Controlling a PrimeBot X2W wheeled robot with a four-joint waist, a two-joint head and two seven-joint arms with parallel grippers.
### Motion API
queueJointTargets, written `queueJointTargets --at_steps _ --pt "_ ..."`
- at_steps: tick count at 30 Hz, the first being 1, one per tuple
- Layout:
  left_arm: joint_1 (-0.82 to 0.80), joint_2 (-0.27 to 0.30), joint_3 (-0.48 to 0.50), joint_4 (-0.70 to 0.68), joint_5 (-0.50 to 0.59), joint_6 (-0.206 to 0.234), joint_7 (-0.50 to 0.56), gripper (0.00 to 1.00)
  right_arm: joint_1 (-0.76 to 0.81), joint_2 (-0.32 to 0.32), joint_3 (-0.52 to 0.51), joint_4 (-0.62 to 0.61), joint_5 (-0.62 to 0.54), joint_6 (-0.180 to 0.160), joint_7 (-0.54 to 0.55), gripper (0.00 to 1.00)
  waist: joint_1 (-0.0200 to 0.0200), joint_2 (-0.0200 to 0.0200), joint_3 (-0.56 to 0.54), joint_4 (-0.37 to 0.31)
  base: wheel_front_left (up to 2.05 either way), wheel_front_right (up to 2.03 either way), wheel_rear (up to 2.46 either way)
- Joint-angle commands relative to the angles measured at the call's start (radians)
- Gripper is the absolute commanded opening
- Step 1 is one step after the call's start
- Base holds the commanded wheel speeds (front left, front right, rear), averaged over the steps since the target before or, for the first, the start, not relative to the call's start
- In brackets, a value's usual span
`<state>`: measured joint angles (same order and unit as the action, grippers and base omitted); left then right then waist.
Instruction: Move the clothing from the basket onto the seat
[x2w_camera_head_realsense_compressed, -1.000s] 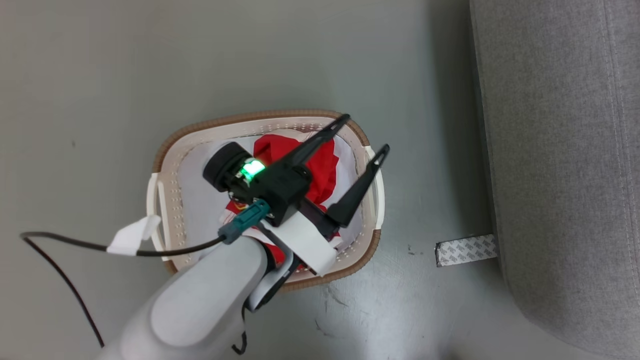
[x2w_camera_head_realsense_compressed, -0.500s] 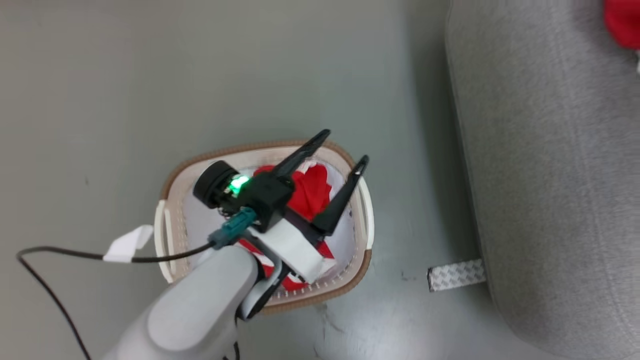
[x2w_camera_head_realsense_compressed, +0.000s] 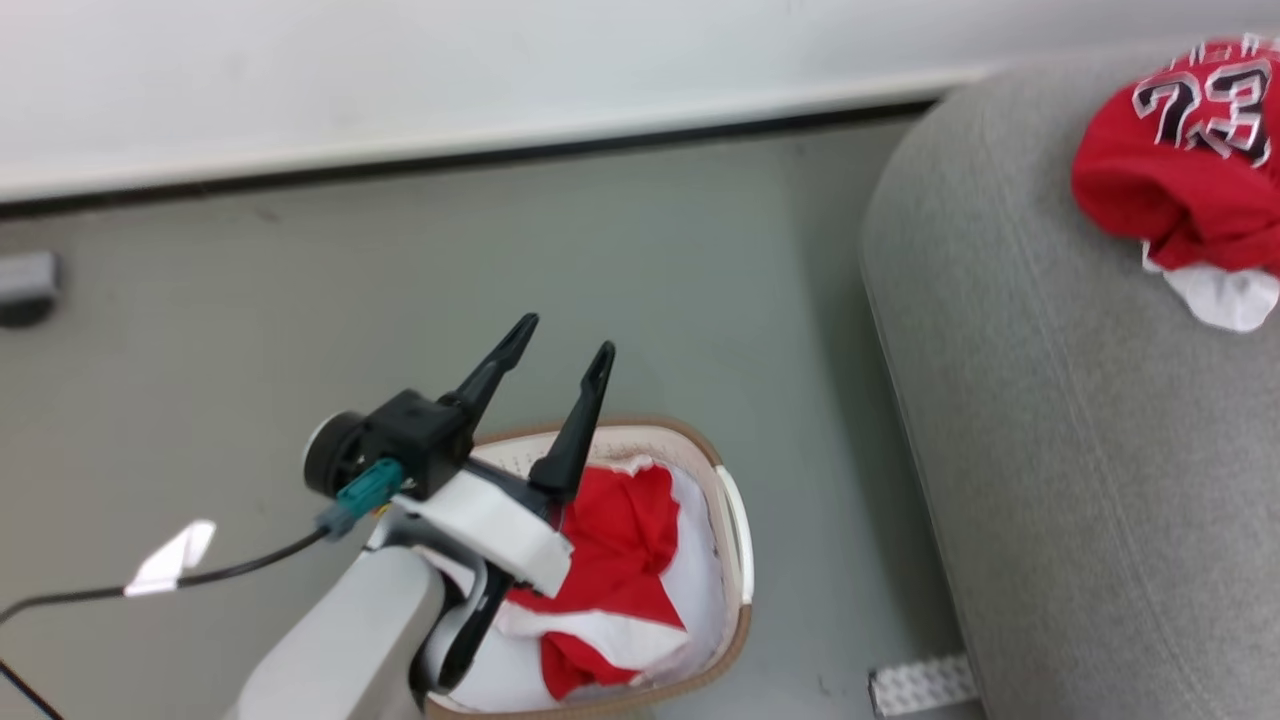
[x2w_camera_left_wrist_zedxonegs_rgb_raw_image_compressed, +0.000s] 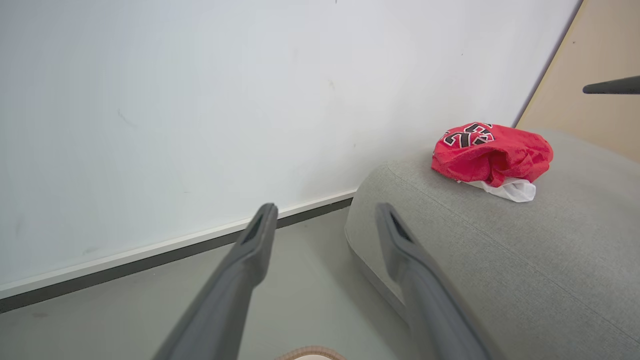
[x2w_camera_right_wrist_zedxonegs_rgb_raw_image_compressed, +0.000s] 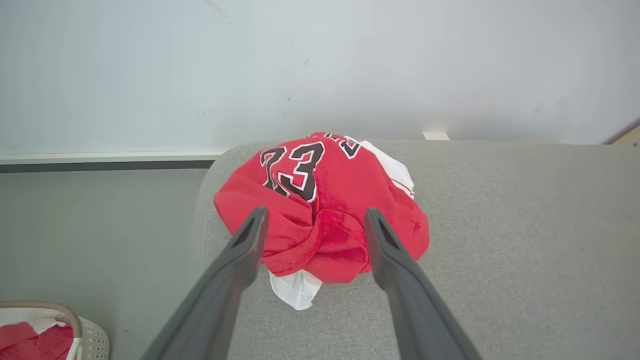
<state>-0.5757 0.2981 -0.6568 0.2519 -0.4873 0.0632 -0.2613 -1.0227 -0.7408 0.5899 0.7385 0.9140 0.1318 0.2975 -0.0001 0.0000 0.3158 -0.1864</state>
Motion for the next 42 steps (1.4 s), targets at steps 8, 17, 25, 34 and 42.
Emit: queueJointTargets --at_steps 8,17,25,34,42 --pt "0.113 0.011 0.118 -0.039 -0.004 0.032 -0.003 1.00 0.156 -0.014 -0.016 -0.237 0.070 -0.002 -0.199 1.00 0.0001 0.0000 -0.194 0.074 0.00 0.00 0.00" --pt "0.251 -0.003 0.257 -0.071 0.024 0.049 -0.003 1.00 0.376 0.049 -0.139 -0.320 -0.002 -0.002 -0.445 1.00 0.0001 0.0000 -0.295 0.114 0.00 0.00 0.00" --pt "0.359 -0.036 0.366 -0.081 0.082 0.045 -0.003 1.00 0.637 0.215 -0.367 -0.391 -0.213 -0.002 -0.556 1.00 0.0001 0.0000 -0.315 0.136 0.00 0.00 0.00" --pt "0.457 -0.120 0.503 -0.121 0.172 0.008 -0.003 1.00 0.919 0.488 -0.526 -0.647 -0.482 -0.002 -0.562 1.00 0.0001 0.0000 -0.296 0.136 0.00 0.00 0.00" --pt "0.532 -0.197 0.590 -0.131 0.279 -0.058 -0.003 1.00 1.012 0.599 -0.519 -0.692 -0.595 -0.002 -0.563 1.00 0.0001 0.0000 -0.286 0.132 0.00 0.00 0.00"
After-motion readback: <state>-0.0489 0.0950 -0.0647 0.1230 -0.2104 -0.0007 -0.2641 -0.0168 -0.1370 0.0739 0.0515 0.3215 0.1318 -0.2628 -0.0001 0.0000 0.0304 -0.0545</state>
